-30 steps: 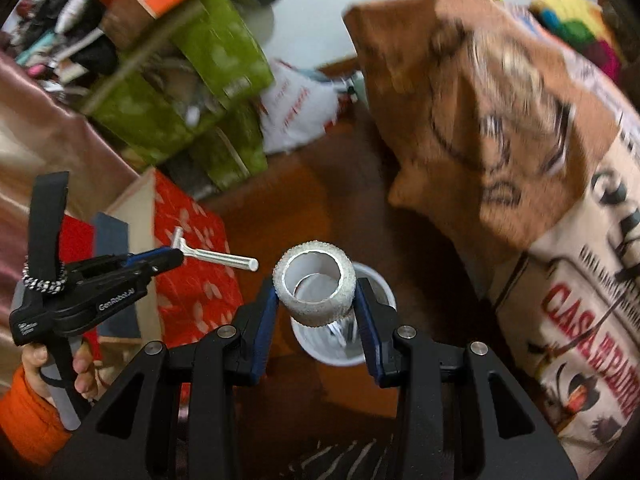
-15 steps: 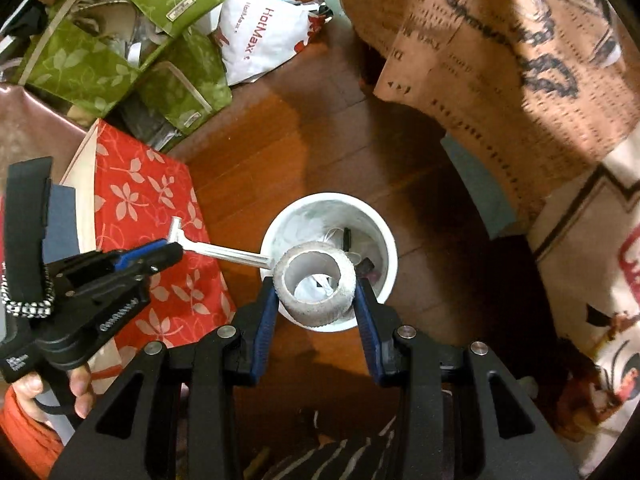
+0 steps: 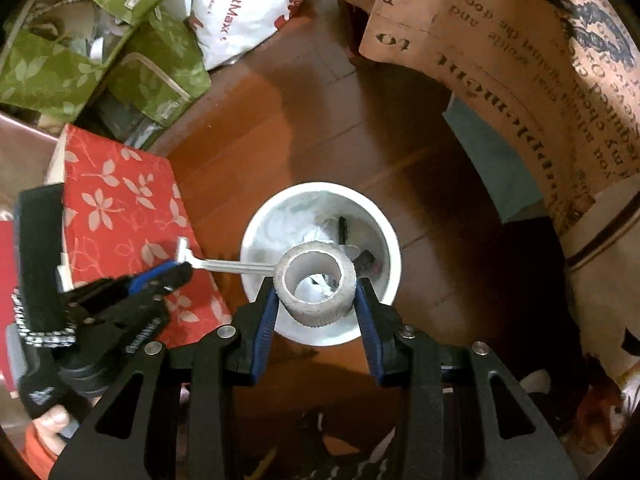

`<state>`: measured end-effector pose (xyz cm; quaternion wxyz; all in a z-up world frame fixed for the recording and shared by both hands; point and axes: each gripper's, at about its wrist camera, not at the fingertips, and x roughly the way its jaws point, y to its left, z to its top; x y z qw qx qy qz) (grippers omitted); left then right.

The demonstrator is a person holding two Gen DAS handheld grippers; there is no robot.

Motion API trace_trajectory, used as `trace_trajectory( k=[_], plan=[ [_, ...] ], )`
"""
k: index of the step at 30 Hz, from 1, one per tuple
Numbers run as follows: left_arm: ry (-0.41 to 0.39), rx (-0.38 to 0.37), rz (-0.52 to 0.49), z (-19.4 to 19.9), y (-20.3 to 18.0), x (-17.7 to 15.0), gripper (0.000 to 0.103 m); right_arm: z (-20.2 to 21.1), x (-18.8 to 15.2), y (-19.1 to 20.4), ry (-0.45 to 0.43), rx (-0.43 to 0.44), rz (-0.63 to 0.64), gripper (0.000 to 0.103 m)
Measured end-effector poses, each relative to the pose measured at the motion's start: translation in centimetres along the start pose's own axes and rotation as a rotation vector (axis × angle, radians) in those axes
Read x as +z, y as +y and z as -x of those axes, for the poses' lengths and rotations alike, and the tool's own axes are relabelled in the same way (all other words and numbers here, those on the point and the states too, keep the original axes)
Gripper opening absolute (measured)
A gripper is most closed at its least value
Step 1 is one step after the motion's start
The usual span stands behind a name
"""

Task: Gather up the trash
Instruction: 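Open both grippers over the bin to drop the razor tool and tape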

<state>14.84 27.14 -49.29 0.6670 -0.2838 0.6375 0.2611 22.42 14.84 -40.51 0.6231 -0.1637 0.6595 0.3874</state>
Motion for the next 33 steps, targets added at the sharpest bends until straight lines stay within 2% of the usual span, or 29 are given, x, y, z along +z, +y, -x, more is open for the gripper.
trace_trajectory(
  k=[5, 11, 18, 24, 31, 33],
  plan=[
    [0.019, -0.014, -0.013, -0.5, -0.9, 0.4, 0.011, -0.3, 0.0, -0.1, 0.022, 0.035, -0.006, 0.038],
    [0.052, -0.043, -0.027, -1.0, -1.4, 0.9, 0.011, -0.3, -0.1, 0.6, 0.020, 0.013, 0.034, 0.038],
    [0.053, -0.090, -0.038, -0.2, -1.7, 1.2, 0.011, -0.3, -0.2, 0.7, 0.021, 0.008, 0.057, 0.041],
    [0.019, -0.118, -0.061, 1.6, -1.8, 1.2, 0.011, 0.2, -0.2, 0.7, -0.009, 0.009, 0.061, 0.041],
    [-0.049, -0.180, -0.076, 5.8, -1.5, 1.0, 0.011, 1.9, -0.4, 0.5, -0.055, 0.025, 0.039, 0.041],
    [-0.080, -0.194, -0.086, 7.4, -1.6, 0.9, 0.022, 3.1, -0.7, 0.5, -0.085, 0.031, 0.033, 0.041]
  ],
)
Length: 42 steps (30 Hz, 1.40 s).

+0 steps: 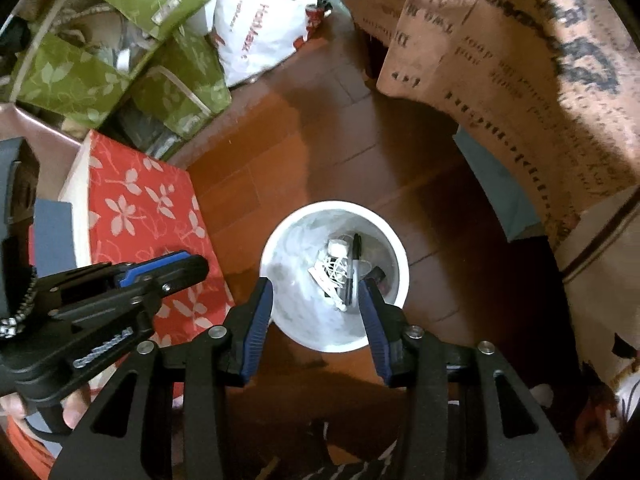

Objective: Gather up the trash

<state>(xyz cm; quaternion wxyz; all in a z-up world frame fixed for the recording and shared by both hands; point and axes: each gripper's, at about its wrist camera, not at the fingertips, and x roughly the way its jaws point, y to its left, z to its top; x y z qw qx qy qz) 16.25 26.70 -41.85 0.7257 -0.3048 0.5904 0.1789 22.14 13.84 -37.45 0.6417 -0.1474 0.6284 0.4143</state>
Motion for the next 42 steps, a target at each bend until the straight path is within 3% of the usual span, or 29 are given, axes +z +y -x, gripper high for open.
trace_trajectory(
  k=[3, 6, 12, 17, 25, 33, 34, 36, 40, 42],
  plan=[
    [-0.058, -0.006, -0.034, 2.6, -1.0, 0.0, 0.035, 2.4, -0.5, 0.3, -0.057, 0.004, 0.008, 0.041],
    [-0.128, -0.006, -0.082, 5.6, -2.3, -0.5, 0.038, 5.1, -1.2, 0.7, -0.106, -0.002, 0.027, 0.041],
    [-0.265, -0.023, -0.142, 12.2, -5.0, -2.3, 0.039, 13.1, -2.6, 1.6, -0.269, -0.006, 0.046, 0.041],
    [-0.428, -0.054, -0.208, 19.6, -7.6, -4.7, 0.039, 21.4, -4.5, 3.1, -0.460, -0.019, 0.061, 0.041],
    [-0.690, -0.129, -0.296, 32.3, -10.9, -10.3, 0.042, 33.4, -11.0, 6.2, -0.759, -0.152, 0.052, 0.041],
    [-0.831, -0.157, -0.397, 40.3, -14.6, -16.6, 0.046, 40.4, -17.4, 9.5, -0.960, -0.291, 0.041, 0.042],
    [-0.856, -0.156, -0.410, 41.2, -15.0, -17.7, 0.050, 40.9, -18.1, 9.8, -0.977, -0.302, 0.039, 0.044],
    [-0.886, -0.159, -0.420, 42.4, -15.2, -19.3, 0.063, 41.9, -19.2, 10.6, -1.017, -0.335, 0.033, 0.059],
    [-0.924, -0.168, -0.432, 44.2, -15.2, -21.9, 0.077, 43.3, -21.3, 11.7, -1.072, -0.383, 0.017, 0.072],
    [-0.940, -0.168, -0.432, 44.7, -15.0, -22.8, 0.093, 43.7, -22.3, 12.3, -1.097, -0.404, 0.001, 0.090]
  ],
)
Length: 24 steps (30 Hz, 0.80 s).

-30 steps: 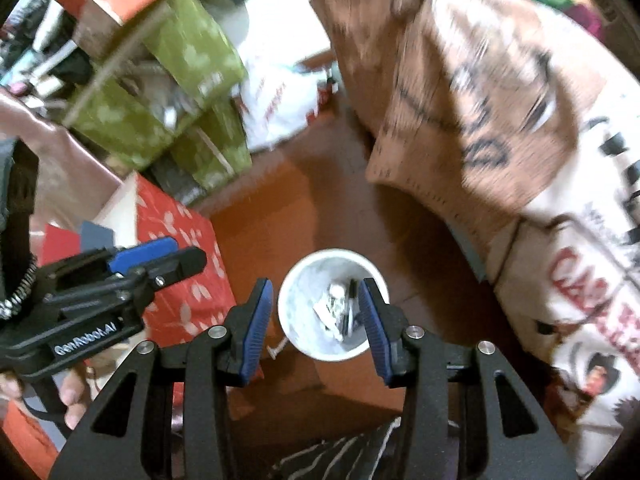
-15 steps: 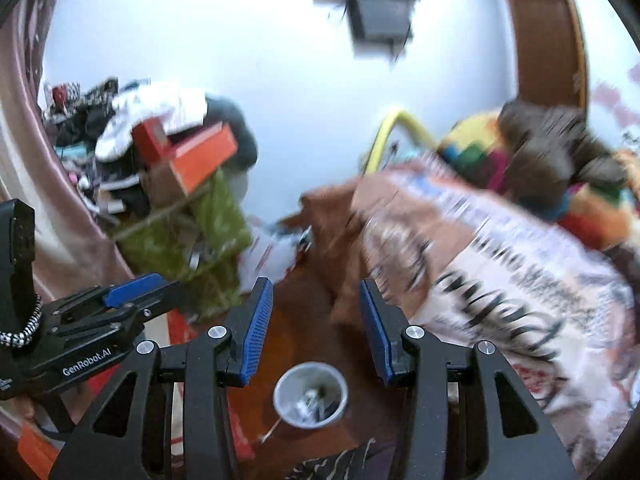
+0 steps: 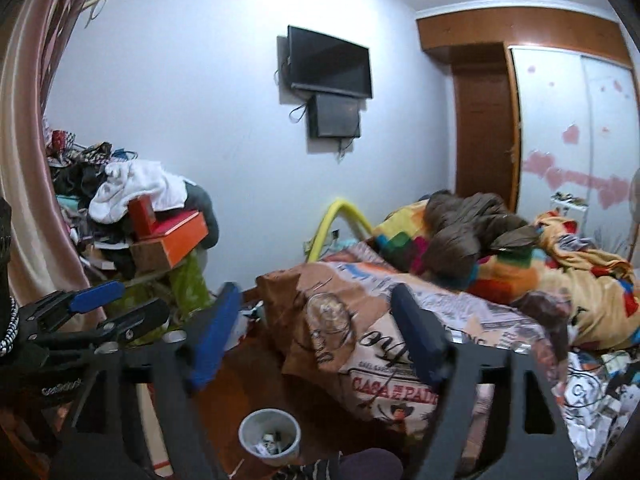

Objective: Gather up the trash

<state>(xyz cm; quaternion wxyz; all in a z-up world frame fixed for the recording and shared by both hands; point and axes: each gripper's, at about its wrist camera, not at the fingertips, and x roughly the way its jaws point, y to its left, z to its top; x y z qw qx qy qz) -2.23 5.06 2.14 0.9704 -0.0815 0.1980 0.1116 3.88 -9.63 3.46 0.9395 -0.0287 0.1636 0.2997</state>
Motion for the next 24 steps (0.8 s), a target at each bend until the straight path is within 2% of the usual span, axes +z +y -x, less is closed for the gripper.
trace_trajectory(
  k=[3, 4, 24],
  plan=[
    [-0.042, 0.011, -0.010, 1.8, -0.2, -0.1, 0.096, 1.4, -0.1, 0.1, -0.030, -0.026, -0.007, 0.102],
    [-0.045, 0.015, -0.014, 2.2, -0.3, -0.1, 0.096, 1.6, -0.1, 0.2, -0.030, -0.032, -0.004, 0.102],
    [-0.077, 0.020, -0.047, 3.6, -1.5, -0.1, 0.098, 3.4, -1.0, -0.1, -0.007, -0.064, -0.007, 0.102]
  ],
)
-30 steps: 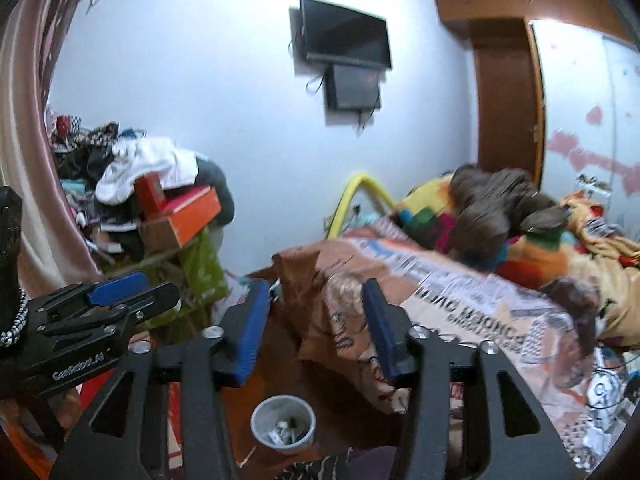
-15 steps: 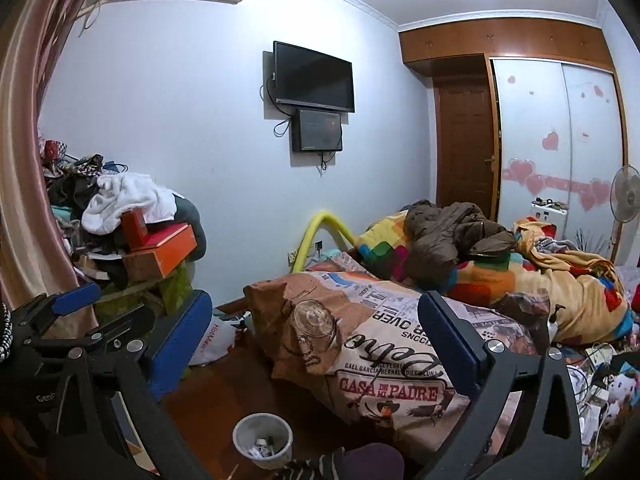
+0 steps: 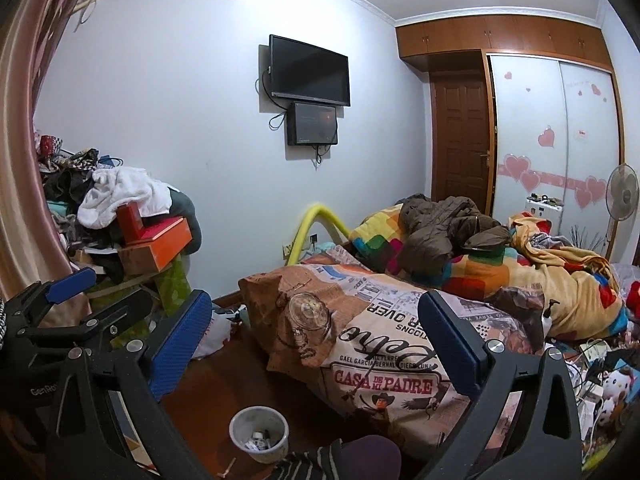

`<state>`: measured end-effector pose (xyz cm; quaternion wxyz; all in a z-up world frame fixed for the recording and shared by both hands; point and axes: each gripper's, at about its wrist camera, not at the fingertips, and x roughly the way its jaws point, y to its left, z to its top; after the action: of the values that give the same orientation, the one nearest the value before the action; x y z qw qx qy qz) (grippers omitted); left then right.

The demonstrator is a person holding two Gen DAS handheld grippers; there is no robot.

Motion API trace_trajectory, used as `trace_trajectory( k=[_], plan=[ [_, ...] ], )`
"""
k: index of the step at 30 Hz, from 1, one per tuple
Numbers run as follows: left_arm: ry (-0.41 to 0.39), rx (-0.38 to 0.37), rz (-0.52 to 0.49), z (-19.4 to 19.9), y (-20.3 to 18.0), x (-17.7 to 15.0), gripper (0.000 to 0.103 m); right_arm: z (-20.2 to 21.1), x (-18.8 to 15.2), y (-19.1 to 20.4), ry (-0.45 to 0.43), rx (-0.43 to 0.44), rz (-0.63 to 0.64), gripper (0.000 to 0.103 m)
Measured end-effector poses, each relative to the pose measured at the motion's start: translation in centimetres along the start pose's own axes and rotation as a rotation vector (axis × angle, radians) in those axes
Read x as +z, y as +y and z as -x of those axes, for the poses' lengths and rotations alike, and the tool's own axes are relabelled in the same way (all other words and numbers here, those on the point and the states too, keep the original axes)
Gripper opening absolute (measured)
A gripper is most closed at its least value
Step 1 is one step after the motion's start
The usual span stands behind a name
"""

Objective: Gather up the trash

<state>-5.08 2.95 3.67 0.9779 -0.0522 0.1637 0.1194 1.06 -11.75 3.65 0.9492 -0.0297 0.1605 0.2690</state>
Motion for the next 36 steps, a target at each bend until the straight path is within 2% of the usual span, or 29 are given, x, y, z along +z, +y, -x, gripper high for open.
trace_trajectory(
  k=[21, 36],
  plan=[
    [0.000, -0.005, -0.020, 0.1, -0.6, 0.0, 0.100, 0.5, 0.4, -1.3, 0.012, -0.012, -0.030, 0.102],
    [-0.006, -0.009, -0.017, 0.1, -0.4, 0.4, 0.102, 1.2, 0.6, -2.3, -0.006, -0.052, -0.041, 0.102]
  ],
)
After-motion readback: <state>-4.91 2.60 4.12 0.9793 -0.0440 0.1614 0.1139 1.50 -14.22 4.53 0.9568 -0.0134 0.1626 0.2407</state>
